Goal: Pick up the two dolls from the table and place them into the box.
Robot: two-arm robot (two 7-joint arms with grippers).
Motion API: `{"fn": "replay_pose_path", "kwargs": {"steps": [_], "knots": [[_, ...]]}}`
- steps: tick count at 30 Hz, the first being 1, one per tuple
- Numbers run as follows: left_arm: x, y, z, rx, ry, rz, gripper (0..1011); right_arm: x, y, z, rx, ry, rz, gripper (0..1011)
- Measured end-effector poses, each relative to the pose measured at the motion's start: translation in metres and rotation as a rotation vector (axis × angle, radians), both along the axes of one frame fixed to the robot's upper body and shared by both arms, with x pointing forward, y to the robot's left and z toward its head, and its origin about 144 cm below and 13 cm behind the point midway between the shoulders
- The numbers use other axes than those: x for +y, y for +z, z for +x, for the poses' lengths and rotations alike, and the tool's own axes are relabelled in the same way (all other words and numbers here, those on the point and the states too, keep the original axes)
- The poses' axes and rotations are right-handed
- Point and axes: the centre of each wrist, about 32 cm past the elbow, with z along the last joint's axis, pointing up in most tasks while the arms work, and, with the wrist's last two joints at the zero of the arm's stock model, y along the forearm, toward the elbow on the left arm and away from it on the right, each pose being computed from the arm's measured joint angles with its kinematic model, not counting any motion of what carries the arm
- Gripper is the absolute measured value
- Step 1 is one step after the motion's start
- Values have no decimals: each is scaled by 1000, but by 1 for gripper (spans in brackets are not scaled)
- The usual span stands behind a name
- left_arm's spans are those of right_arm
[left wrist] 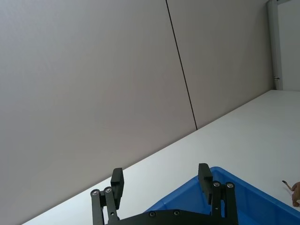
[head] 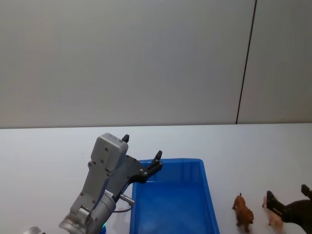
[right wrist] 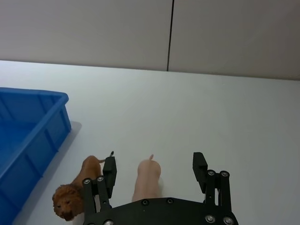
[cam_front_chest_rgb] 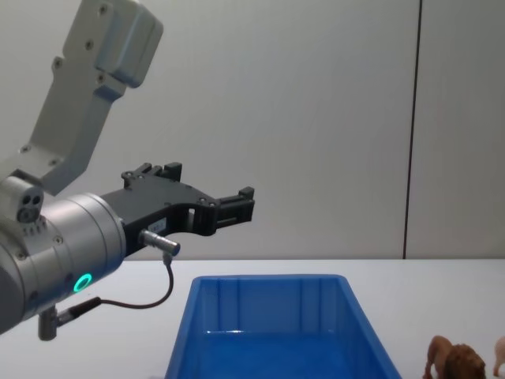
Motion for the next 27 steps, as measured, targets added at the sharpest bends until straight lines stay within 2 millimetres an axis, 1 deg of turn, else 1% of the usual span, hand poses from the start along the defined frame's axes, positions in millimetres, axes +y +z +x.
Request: {"fn": "replay_pose_path", "kwargs": {"steps": [11, 27], "knots": [[0, 0, 0, 0, 0, 0, 1001, -6, -11, 0, 39, -7, 14, 1001], [0, 0, 0, 0, 0, 0, 1001, -8, -28, 9, 74, 40, 35, 994]]}}
